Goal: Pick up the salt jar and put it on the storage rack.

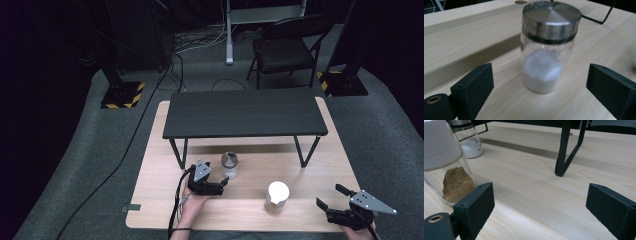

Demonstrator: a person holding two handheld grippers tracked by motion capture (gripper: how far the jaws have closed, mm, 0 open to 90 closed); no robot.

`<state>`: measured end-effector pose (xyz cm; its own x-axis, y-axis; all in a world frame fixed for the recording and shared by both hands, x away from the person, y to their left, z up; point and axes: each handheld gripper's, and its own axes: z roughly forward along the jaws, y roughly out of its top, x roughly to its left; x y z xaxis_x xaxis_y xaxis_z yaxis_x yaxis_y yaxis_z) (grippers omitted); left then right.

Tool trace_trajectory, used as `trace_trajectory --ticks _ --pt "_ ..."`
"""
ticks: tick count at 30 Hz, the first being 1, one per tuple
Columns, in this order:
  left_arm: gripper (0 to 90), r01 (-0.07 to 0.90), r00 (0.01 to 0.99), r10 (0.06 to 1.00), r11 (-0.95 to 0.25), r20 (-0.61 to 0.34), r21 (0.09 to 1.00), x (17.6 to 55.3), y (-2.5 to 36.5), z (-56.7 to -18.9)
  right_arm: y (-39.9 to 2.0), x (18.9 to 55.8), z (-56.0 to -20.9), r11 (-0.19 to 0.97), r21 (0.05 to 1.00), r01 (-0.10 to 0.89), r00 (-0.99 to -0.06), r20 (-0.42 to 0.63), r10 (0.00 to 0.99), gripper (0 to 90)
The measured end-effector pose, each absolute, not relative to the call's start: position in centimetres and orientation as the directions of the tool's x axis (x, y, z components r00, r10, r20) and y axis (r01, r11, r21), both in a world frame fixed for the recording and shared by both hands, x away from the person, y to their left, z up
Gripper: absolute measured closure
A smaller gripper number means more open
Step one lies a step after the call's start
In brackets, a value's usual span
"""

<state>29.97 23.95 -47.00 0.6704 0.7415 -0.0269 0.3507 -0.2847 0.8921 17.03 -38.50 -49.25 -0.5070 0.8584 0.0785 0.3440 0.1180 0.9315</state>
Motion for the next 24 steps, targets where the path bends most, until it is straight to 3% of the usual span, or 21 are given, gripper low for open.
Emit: trace_trajectory --ticks 13,24 --pt "7.5 0.396 0.631 0.765 -0.175 -0.129 0.902 31.3 23.3 -48.5 -38.5 17.1 -49.2 0.119 0.932 0.343 -0.510 0.079 0.857 6.7" --pt "7.7 0.383 0.626 0.766 -0.136 -0.149 0.914 31.6 22.3 -49.5 -38.5 17.1 -49.2 0.119 0.932 0.343 -0.513 0.080 0.855 6.6"
